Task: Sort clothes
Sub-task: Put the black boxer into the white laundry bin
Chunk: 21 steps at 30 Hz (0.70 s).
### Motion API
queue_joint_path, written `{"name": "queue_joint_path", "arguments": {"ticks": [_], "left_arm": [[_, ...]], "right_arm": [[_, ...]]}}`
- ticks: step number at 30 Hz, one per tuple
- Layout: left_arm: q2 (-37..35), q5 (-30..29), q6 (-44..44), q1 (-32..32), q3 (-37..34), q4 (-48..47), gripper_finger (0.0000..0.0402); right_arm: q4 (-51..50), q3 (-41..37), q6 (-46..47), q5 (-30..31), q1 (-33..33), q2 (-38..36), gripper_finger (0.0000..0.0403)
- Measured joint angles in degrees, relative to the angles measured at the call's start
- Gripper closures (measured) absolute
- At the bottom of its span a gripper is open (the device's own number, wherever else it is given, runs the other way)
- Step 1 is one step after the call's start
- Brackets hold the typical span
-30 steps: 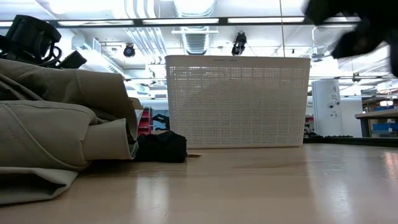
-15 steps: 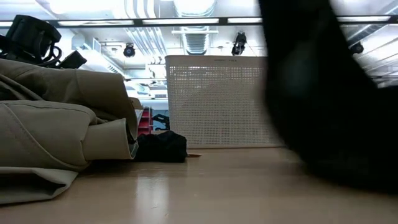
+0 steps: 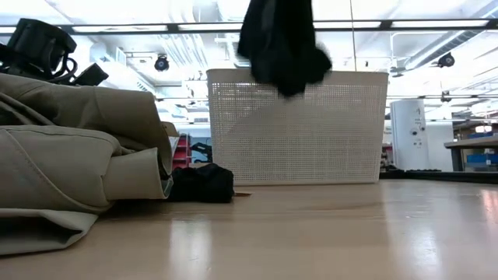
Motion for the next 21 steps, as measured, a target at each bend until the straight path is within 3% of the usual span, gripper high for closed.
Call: {"name": "queue_joint_path", "arguments": {"ticks": [9,21], "left_arm": [[0.00,0.00,0.00,0.00,0.00,0.01,0.0364],[0.00,-0.01,0.02,0.00,0.00,-0.01,0.0364]], "right_arm": [[17.50,8.79,-20.03,-0.35,-12.38,-0.04,0.0403],[11.10,8.81,-18.61,-3.31,-28.14,3.87,0.0403]]}}
